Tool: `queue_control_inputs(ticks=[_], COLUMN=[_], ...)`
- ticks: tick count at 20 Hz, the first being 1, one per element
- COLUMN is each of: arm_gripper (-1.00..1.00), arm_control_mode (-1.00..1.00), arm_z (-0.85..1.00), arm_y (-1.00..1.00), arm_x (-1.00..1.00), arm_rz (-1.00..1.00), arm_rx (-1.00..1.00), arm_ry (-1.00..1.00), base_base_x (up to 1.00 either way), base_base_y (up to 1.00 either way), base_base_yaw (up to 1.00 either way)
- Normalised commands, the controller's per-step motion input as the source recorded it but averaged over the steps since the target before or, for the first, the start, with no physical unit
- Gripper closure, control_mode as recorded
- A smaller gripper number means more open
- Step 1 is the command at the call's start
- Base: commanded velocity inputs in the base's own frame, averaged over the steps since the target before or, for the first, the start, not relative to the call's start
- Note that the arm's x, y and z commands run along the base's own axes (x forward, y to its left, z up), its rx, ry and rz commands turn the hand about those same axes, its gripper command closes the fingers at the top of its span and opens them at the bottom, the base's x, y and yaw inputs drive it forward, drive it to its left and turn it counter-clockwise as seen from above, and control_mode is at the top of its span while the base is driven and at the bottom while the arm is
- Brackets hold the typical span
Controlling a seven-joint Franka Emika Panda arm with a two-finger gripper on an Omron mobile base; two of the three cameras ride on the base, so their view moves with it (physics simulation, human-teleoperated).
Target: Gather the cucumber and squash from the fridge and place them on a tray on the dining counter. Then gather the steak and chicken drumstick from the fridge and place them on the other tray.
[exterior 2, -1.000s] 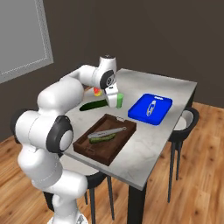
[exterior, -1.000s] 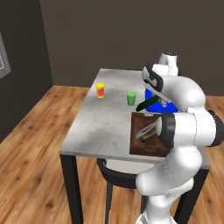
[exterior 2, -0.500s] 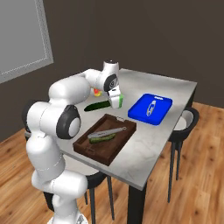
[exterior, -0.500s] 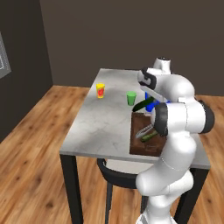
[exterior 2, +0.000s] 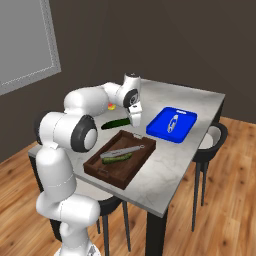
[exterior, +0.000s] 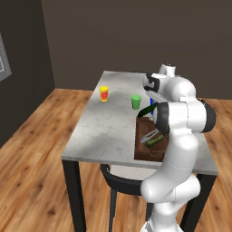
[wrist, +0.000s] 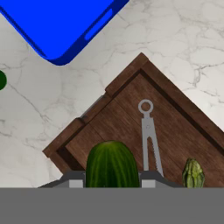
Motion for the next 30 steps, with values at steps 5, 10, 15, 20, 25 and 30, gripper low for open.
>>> queue_control_inputs(ticks=[5, 10, 15, 20, 25, 30], arm_gripper=[1.0, 1.0, 1.0, 1.0, 1.0, 1.0], arm_control_mode=[-1.0, -1.0, -1.0, -1.0, -1.0, -1.0], arm_z=[-0.16, -0.04, -0.15, -0.28, -0.31, -0.31], arm_y=[-0.05, 0.0, 0.0, 0.0, 0.0, 0.0], arm_x=[0.0, -0.11, -0.02, 0.0, 0.0, 0.0], arm_rz=[0.0, 0.0, 0.0, 0.0, 0.0, 0.0], arm_rx=[0.0, 0.0, 0.0, 0.0, 0.0, 0.0], arm_ry=[0.0, 0.0, 0.0, 0.0, 0.0, 0.0], base_base_x=[0.0, 0.0, 0.0, 0.0, 0.0, 0.0], base_base_y=[0.0, 0.0, 0.0, 0.0, 0.0, 0.0], base_base_yaw=[0.0, 0.0, 0.0, 0.0, 0.0, 0.0])
